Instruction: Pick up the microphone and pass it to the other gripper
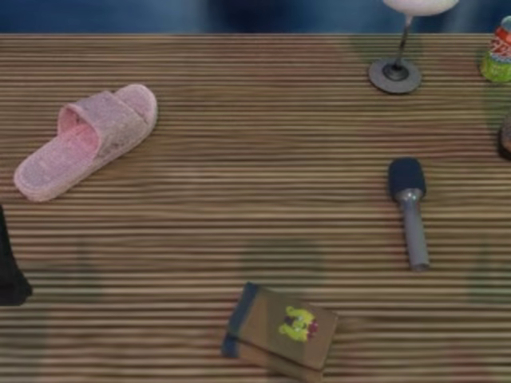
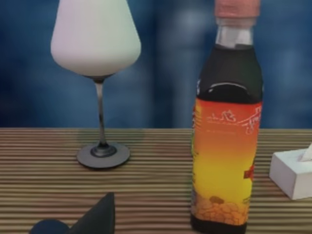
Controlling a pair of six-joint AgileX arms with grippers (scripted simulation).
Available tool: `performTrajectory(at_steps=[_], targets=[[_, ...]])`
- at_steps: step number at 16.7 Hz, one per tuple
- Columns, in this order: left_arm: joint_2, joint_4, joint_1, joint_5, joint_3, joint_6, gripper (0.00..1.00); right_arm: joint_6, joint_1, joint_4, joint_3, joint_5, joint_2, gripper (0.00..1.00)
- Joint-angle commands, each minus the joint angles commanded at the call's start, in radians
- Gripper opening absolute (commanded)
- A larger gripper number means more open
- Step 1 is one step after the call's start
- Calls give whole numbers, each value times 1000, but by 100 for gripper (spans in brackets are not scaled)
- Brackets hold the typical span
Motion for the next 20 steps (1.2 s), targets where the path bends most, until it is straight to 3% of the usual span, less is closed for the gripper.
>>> performTrajectory(at_steps=[4, 8, 20], targets=[[0, 0, 0, 0, 0, 0, 100, 11, 12, -21, 30, 1, 31, 100], [0, 0, 0, 0, 0, 0, 100, 73, 69, -140, 198, 14, 220, 100], [0, 0, 0, 0, 0, 0, 100, 365, 344, -760, 974, 84, 1399, 100]])
